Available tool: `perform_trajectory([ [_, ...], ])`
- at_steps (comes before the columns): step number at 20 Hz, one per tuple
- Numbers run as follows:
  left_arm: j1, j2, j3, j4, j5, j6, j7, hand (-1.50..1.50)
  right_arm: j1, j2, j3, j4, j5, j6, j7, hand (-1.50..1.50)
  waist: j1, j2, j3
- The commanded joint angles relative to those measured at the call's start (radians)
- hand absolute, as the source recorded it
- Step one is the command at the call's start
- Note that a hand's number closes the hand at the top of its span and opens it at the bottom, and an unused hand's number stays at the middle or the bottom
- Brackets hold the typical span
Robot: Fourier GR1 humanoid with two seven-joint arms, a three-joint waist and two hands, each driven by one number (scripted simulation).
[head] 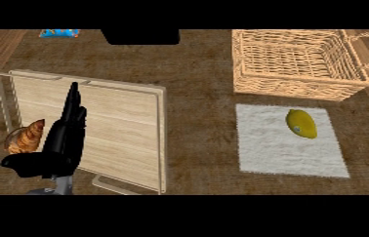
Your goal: Pick the lemon from the placemat and place it in the basket
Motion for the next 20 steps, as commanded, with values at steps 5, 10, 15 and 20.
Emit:
perform_trajectory([
  [5,-0.024,-0.018,0.018,-0.036,0.000,-0.020,0.073,0.00,-0.040,0.083,0.113,0.051,0.211,0.021,0.022,-1.50,0.012,0.005,-0.002],
  [10,-0.014,-0.089,-0.002,0.045,-0.071,-0.003,0.000,0.00,-0.002,0.167,0.062,0.005,0.238,0.053,0.057,-1.50,-0.001,0.002,-0.002],
  [15,-0.003,-0.088,0.034,0.042,-0.051,-0.052,0.002,0.00,0.005,0.266,0.082,0.054,0.347,0.047,-0.048,-1.50,0.001,0.003,-0.002],
  [20,0.015,-0.099,0.037,-0.015,-0.091,-0.033,0.043,0.00,-0.027,0.350,0.101,0.144,0.450,0.030,-0.151,-1.50,0.005,0.003,-0.002],
])
